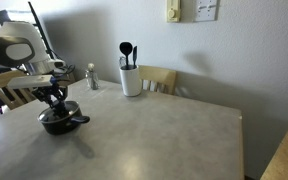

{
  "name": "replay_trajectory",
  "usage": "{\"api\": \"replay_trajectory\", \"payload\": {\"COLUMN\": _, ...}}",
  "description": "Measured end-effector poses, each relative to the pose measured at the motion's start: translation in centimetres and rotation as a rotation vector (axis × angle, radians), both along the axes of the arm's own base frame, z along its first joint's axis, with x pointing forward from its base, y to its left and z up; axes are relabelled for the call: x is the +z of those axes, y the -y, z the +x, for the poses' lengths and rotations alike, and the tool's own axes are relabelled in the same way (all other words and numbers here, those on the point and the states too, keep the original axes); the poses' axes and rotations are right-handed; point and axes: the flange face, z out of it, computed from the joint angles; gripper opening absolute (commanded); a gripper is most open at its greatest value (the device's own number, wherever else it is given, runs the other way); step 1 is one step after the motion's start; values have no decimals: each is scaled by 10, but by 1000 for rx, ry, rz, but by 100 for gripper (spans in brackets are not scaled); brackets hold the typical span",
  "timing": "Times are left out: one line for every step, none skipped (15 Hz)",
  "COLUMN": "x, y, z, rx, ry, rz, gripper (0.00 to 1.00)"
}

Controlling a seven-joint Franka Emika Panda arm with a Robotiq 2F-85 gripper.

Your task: Place the glass lid on top of the black pot

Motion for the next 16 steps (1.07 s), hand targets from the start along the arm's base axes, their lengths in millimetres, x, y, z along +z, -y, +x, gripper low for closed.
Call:
{"api": "replay_trajectory", "payload": {"x": 0, "y": 0, "z": 0, "rx": 0, "ry": 0, "rz": 0, "gripper": 86}}
{"api": "replay_trajectory", "payload": {"x": 0, "y": 0, "z": 0, "rx": 0, "ry": 0, "rz": 0, "gripper": 92}}
{"api": "replay_trajectory", "payload": {"x": 2, "y": 0, "z": 0, "rx": 1, "ry": 2, "rz": 0, "gripper": 98}}
{"api": "replay_trajectory", "payload": {"x": 5, "y": 0, "z": 0, "rx": 0, "ry": 6, "rz": 0, "gripper": 100}}
{"api": "replay_trajectory", "payload": {"x": 10, "y": -1, "z": 0, "rx": 0, "ry": 7, "rz": -1, "gripper": 100}}
{"api": "replay_trajectory", "payload": {"x": 18, "y": -1, "z": -1, "rx": 0, "ry": 7, "rz": -4, "gripper": 100}}
{"api": "replay_trajectory", "payload": {"x": 26, "y": 0, "z": -3, "rx": -1, "ry": 2, "rz": -10, "gripper": 100}}
{"api": "replay_trajectory", "payload": {"x": 36, "y": 0, "z": -5, "rx": -1, "ry": -5, "rz": -17, "gripper": 100}}
{"api": "replay_trajectory", "payload": {"x": 47, "y": 2, "z": -7, "rx": -1, "ry": -14, "rz": -26, "gripper": 100}}
{"api": "replay_trajectory", "payload": {"x": 58, "y": 3, "z": -10, "rx": -2, "ry": -25, "rz": -36, "gripper": 100}}
{"api": "replay_trajectory", "payload": {"x": 69, "y": 5, "z": -13, "rx": -2, "ry": -36, "rz": -45, "gripper": 100}}
{"api": "replay_trajectory", "payload": {"x": 78, "y": 8, "z": -16, "rx": 0, "ry": -46, "rz": -52, "gripper": 100}}
{"api": "replay_trajectory", "payload": {"x": 85, "y": 12, "z": -18, "rx": 4, "ry": -58, "rz": -59, "gripper": 100}}
{"api": "replay_trajectory", "payload": {"x": 90, "y": 15, "z": -20, "rx": 6, "ry": -65, "rz": -63, "gripper": 100}}
{"api": "replay_trajectory", "payload": {"x": 92, "y": 16, "z": -20, "rx": 7, "ry": -67, "rz": -64, "gripper": 100}}
{"api": "replay_trajectory", "payload": {"x": 93, "y": 17, "z": -20, "rx": 7, "ry": -69, "rz": -65, "gripper": 100}}
